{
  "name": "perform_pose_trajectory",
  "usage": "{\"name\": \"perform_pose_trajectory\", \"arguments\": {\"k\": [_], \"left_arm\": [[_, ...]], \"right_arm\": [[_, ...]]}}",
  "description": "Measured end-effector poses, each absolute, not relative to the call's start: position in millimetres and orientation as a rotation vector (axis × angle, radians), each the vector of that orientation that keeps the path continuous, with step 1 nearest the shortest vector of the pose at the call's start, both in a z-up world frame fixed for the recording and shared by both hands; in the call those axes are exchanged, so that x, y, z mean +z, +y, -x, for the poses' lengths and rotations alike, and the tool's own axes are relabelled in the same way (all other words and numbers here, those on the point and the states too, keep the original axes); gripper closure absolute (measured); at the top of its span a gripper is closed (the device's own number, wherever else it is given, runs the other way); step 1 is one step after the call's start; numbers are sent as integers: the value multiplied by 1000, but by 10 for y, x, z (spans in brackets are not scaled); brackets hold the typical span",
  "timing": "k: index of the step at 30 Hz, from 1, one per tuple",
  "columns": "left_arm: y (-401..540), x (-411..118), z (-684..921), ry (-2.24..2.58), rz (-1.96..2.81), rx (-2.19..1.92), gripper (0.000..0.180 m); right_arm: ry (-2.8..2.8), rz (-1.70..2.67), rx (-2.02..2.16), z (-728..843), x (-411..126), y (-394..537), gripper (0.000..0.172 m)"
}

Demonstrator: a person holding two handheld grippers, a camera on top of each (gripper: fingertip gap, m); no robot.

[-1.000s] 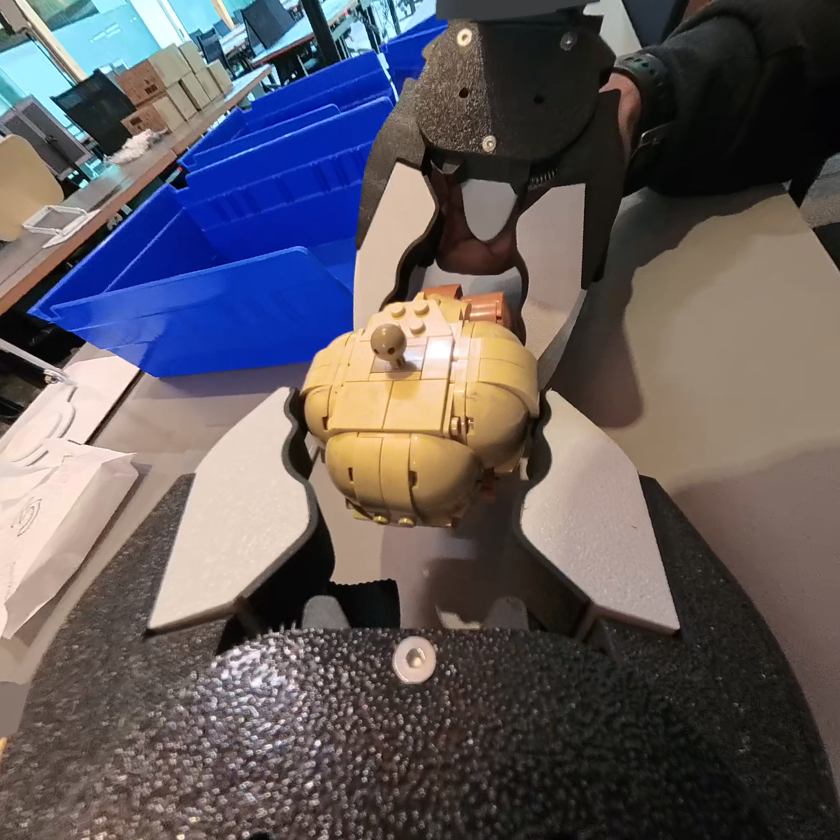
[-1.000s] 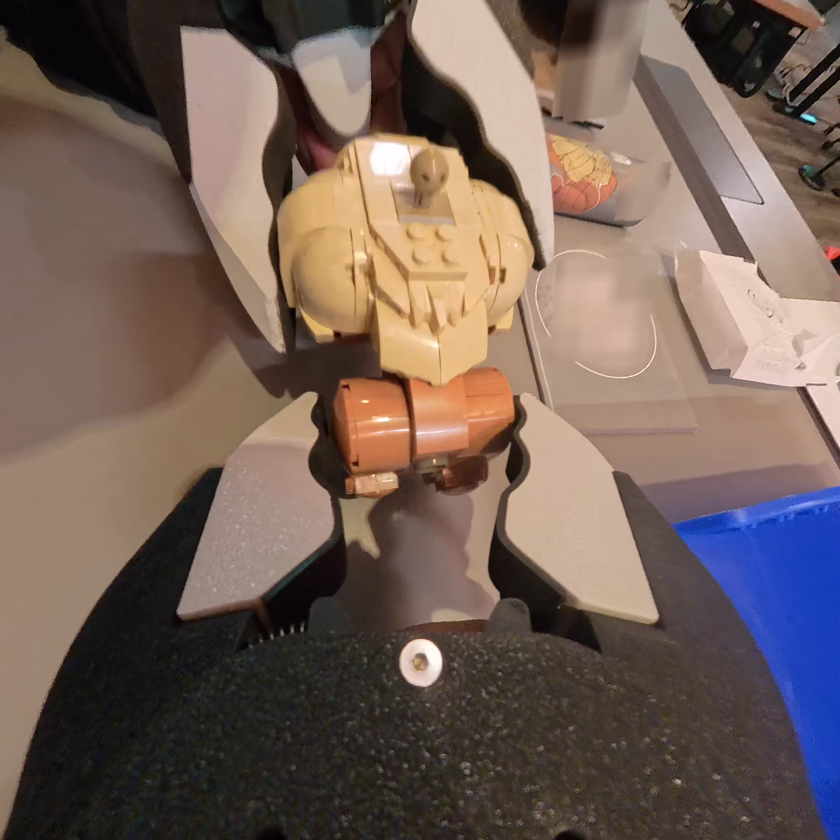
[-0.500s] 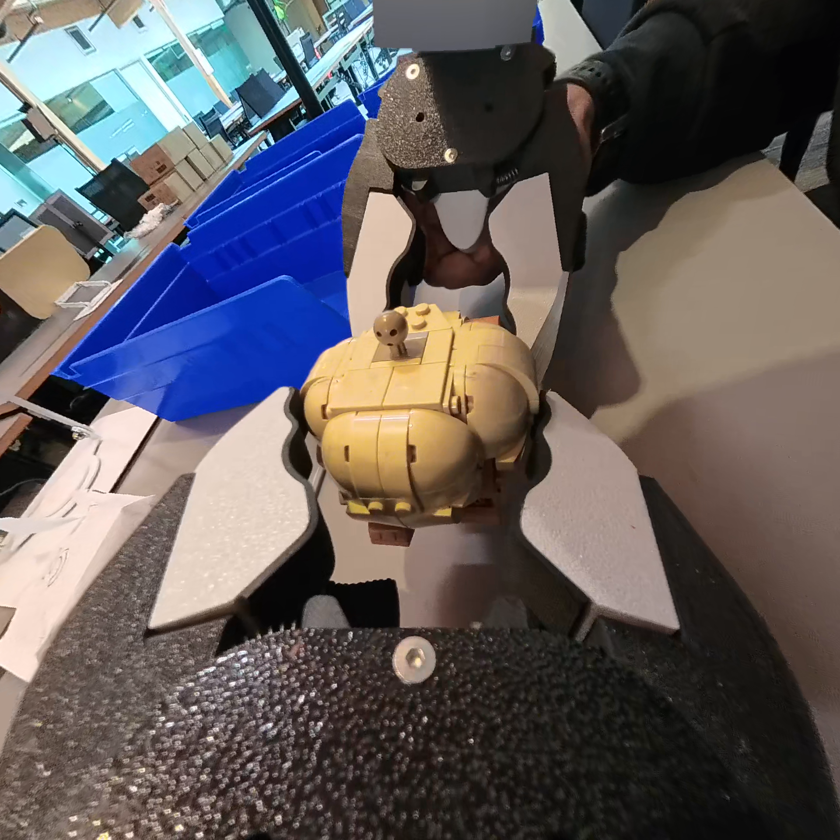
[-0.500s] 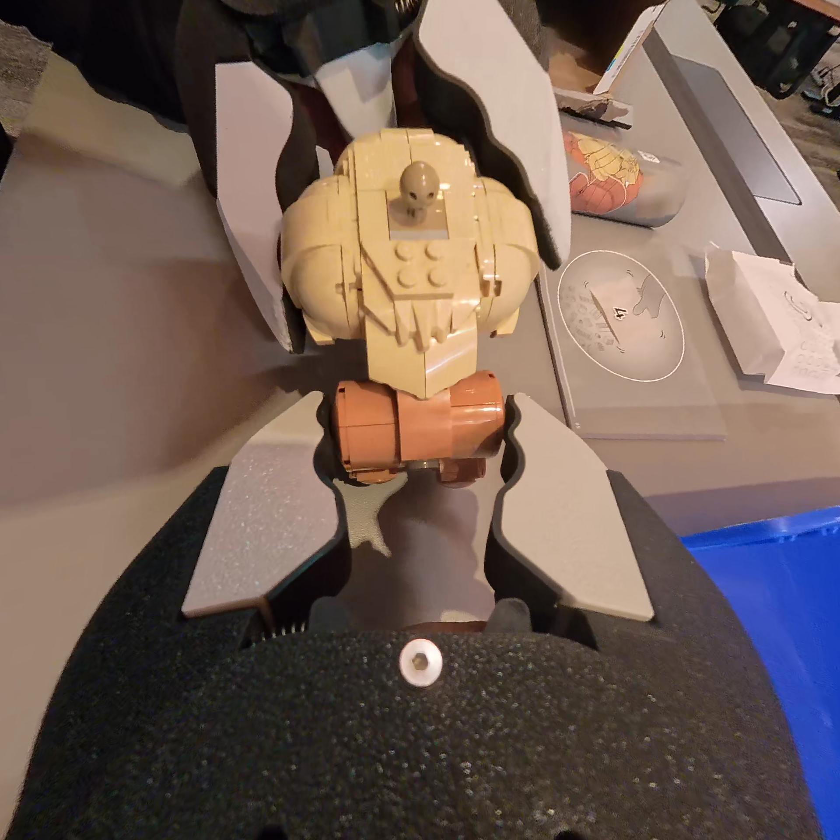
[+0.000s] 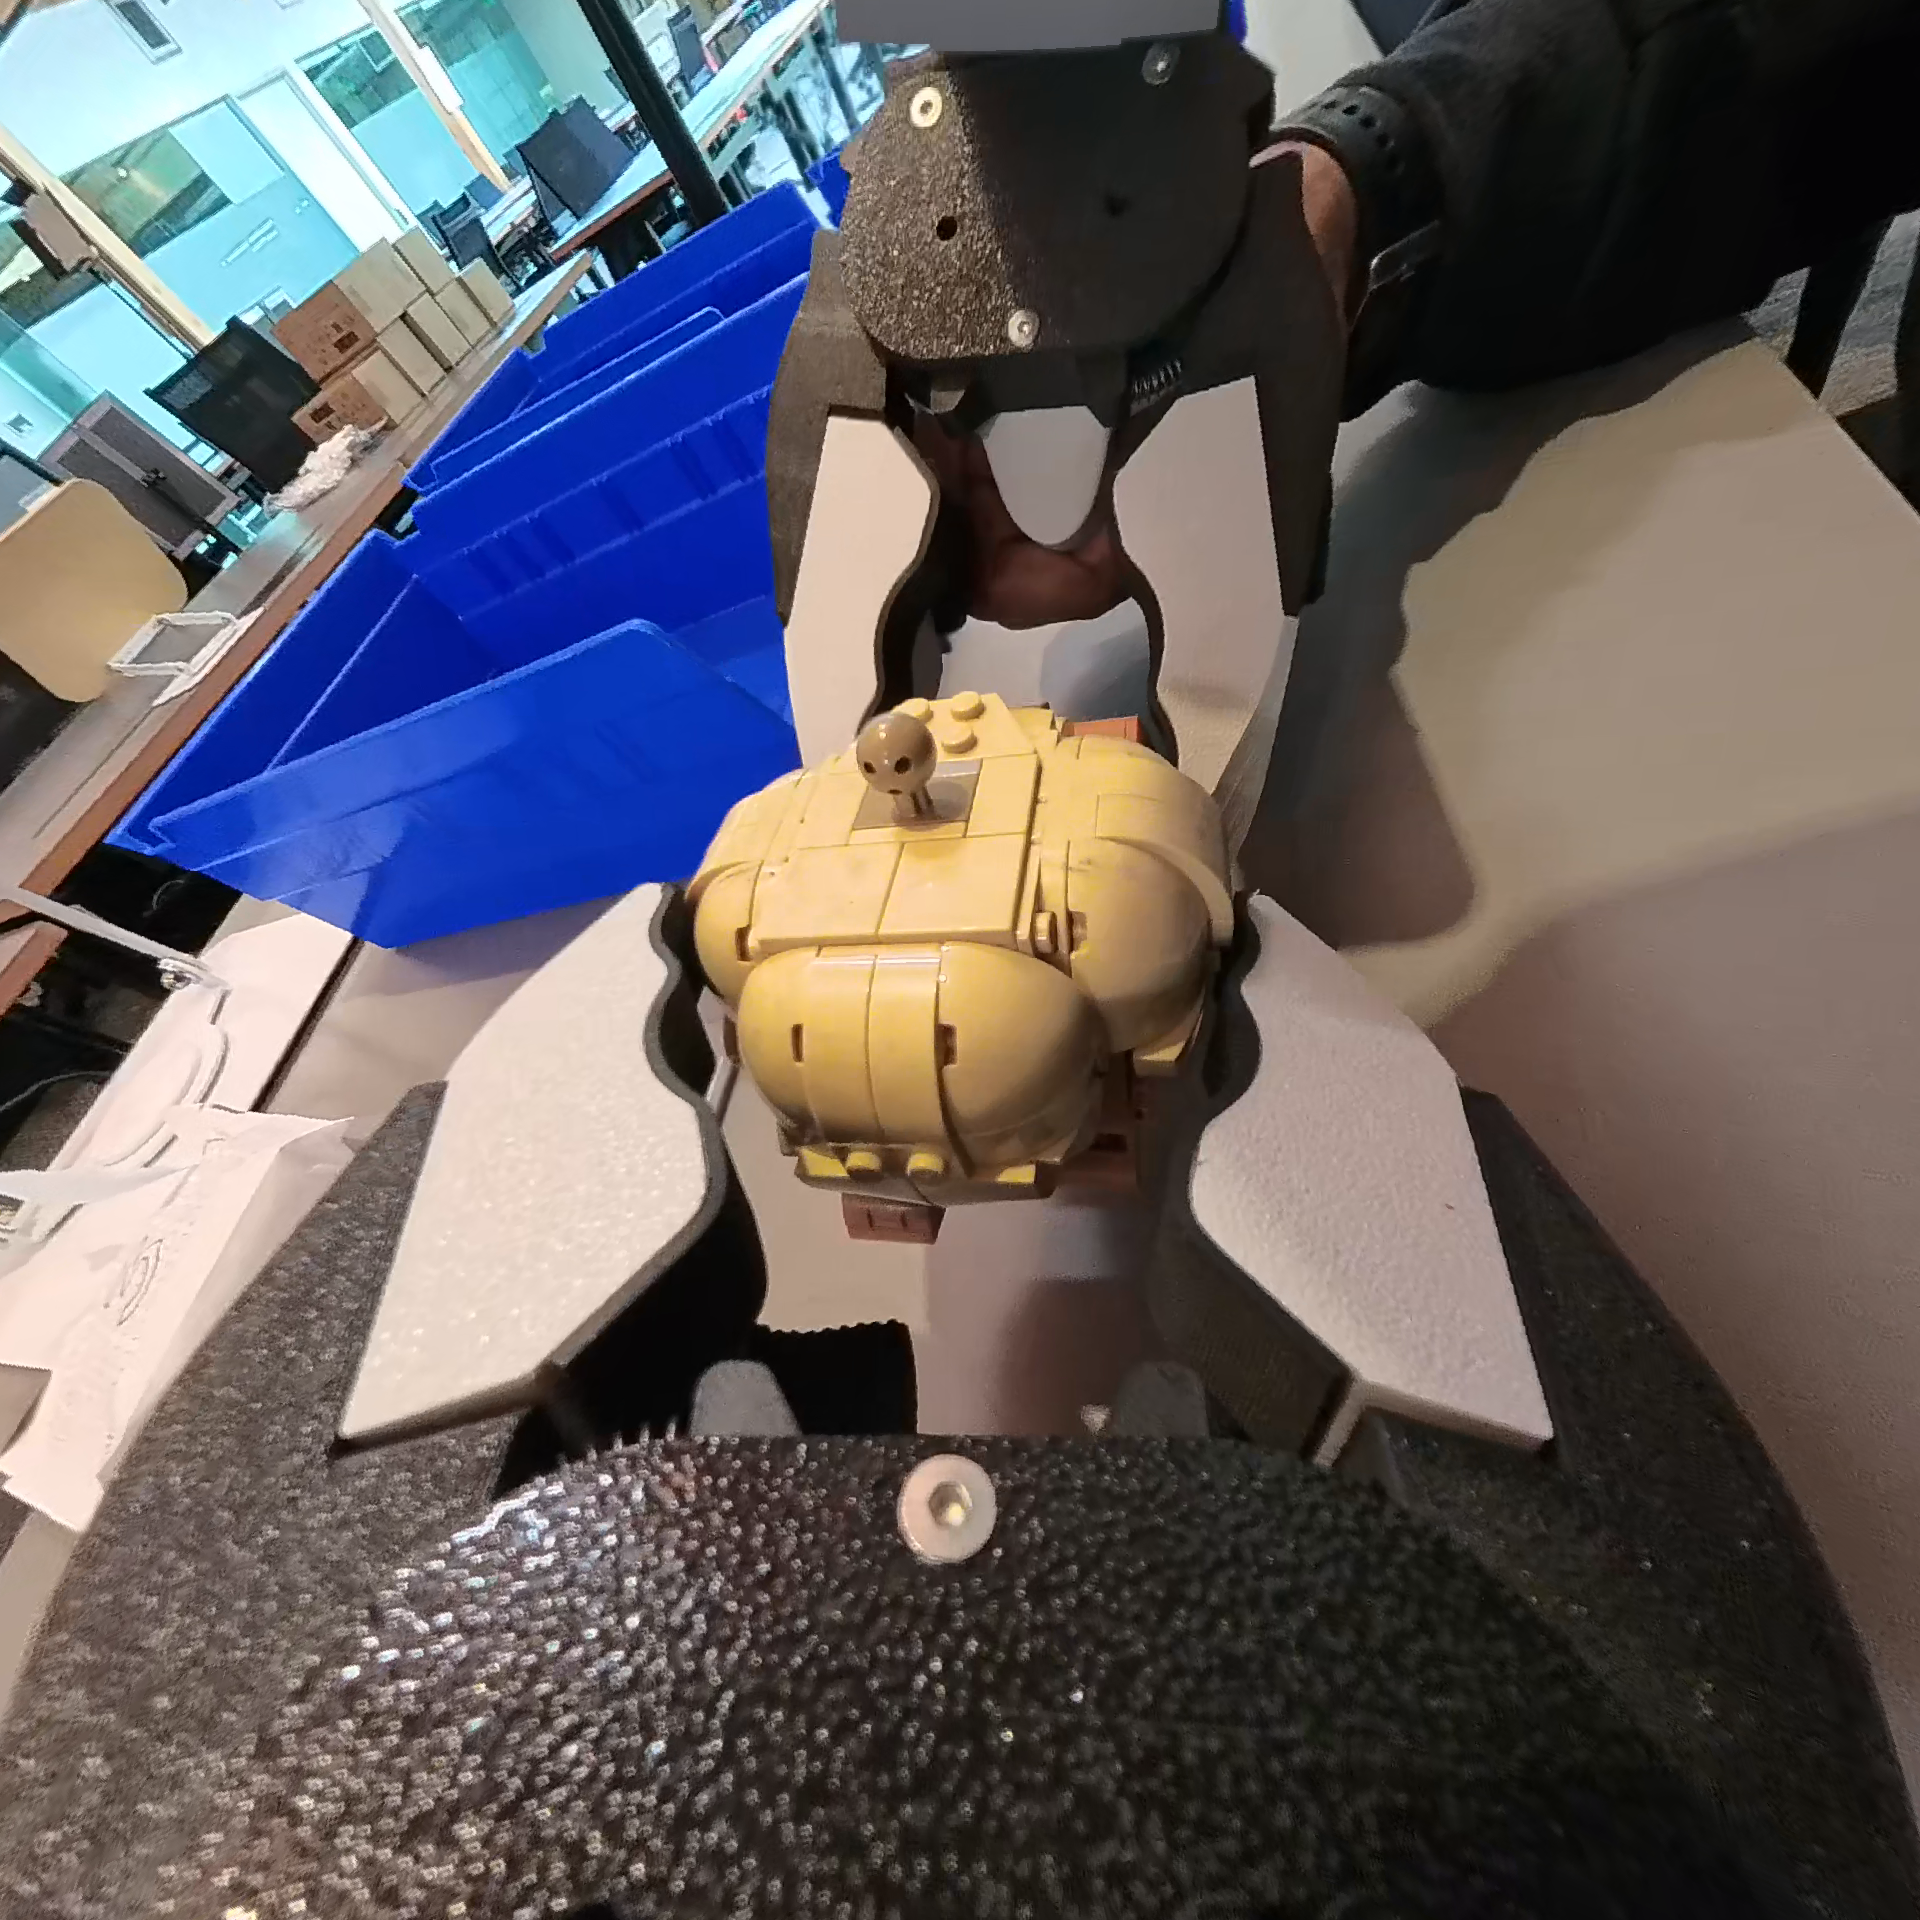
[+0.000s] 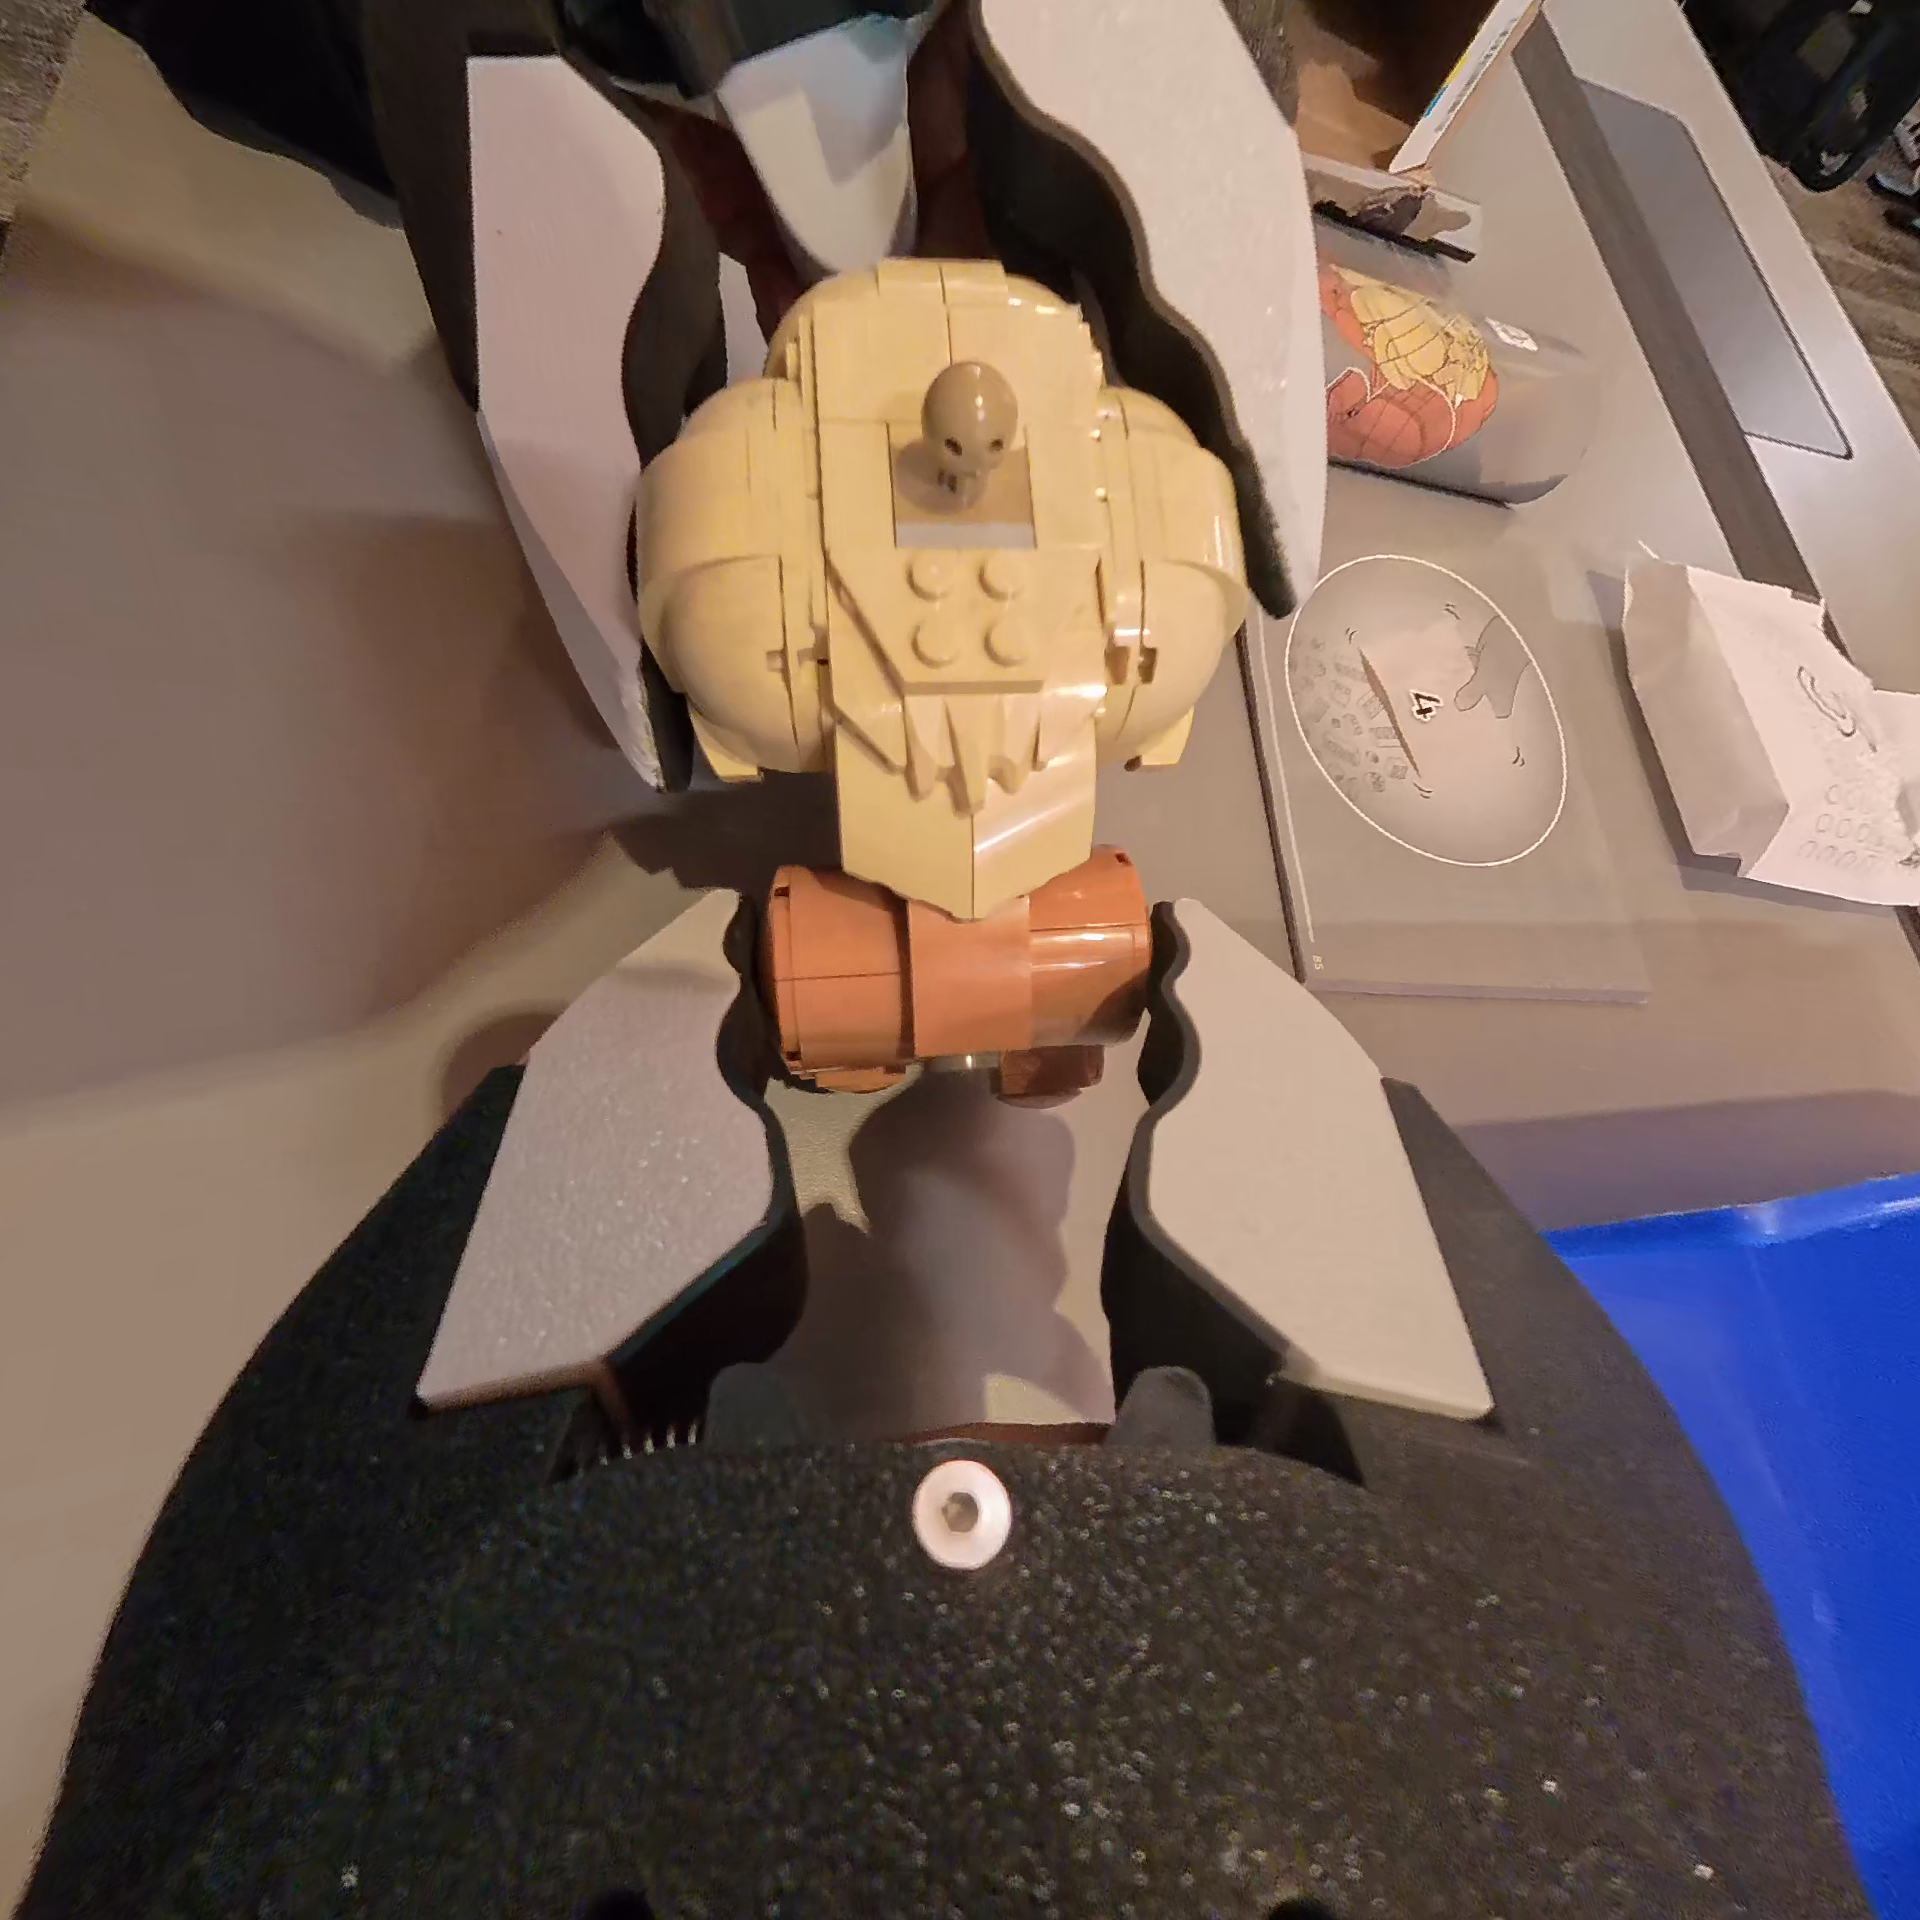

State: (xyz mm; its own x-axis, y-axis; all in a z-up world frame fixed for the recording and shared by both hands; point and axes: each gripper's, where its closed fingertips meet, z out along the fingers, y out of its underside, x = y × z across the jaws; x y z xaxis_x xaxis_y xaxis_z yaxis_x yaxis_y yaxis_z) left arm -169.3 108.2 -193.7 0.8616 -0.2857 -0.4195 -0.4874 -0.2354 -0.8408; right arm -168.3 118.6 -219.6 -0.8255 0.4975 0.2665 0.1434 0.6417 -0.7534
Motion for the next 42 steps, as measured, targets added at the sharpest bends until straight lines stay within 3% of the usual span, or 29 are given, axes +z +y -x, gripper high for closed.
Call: {"name": "perform_pose_trajectory", "arguments": {"k": [15,28,42], "left_arm": [[1083,-1907,2041,208,1940,9,86],[1061,-2126,2123,193,2050,39,86],[1047,-2226,2137,172,2102,14,87]], "right_arm": [[-2372,676,1128,1770,-2187,1333,95],[-2465,765,991,1730,-2399,1472,121],[-2610,794,941,1484,-2589,1389,123]]}}
